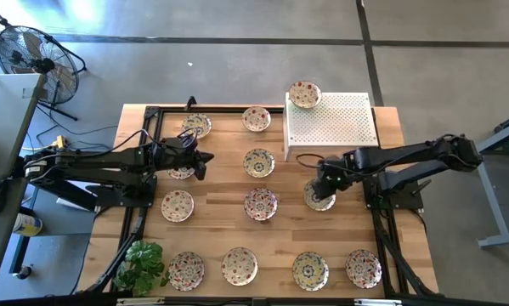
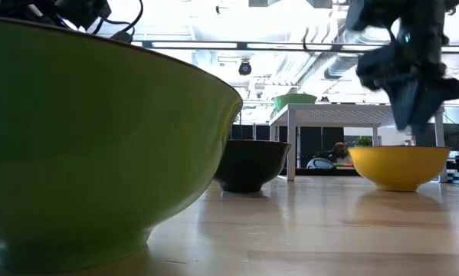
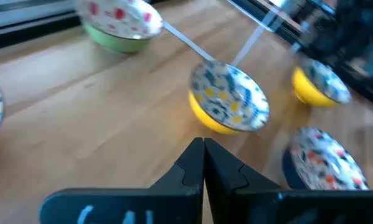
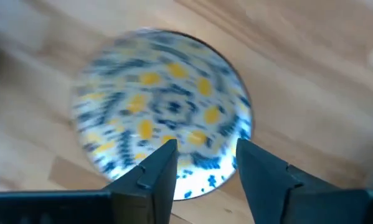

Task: Pick & Place Mini bowls
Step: Put the yellow patterned bowl on the shelf

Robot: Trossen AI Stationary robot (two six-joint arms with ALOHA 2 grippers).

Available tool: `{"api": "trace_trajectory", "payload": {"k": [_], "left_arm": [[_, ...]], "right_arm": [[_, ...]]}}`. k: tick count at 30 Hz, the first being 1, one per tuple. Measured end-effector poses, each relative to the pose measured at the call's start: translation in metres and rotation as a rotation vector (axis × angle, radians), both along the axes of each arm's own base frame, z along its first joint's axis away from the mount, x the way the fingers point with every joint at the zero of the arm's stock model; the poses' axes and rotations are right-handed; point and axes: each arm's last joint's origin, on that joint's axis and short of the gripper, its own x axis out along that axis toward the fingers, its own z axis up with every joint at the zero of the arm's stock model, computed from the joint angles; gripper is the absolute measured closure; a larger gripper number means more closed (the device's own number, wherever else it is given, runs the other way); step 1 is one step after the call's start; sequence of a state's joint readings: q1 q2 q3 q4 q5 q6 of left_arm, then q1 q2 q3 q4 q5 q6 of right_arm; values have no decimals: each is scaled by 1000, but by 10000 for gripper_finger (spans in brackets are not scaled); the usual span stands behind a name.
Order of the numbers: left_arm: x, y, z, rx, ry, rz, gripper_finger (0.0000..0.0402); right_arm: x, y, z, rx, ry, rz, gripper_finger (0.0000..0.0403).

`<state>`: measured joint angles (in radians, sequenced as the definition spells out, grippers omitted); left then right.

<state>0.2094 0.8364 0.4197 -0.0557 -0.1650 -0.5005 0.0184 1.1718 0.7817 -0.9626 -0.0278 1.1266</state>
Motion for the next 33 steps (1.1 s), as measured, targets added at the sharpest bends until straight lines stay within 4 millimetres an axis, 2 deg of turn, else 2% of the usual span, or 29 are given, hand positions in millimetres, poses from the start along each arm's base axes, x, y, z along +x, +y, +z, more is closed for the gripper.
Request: {"api": "trace_trajectory", "payload": {"k": [4,8,12,16,20,23,29,33], "left_arm": [[0,-1,0,26,13,-55,401],[1,-2,1,58,15,-110,401],[1,-2,0,77,30,-128,401],[1,-2,-1,84,41,-128,401],[2,-2,-2,83,49,-127,401],[2,-2,-2,83,48,-135,401],[2,-2,-2,94,52,-157,401],[2,-2,-2,110,58,-167,401]], "right_arm": [[9,13,22,-85,-85,187,249],[16,33,32,-123,-149,332,249],[28,58,23,-103,-186,436,248],[38,75,3,-98,-125,476,248],[46,79,-15,-91,-42,407,248],[51,80,-22,-92,-20,387,248],[57,81,-8,-149,-5,393,247],[57,80,-1,-167,11,405,213]]}}
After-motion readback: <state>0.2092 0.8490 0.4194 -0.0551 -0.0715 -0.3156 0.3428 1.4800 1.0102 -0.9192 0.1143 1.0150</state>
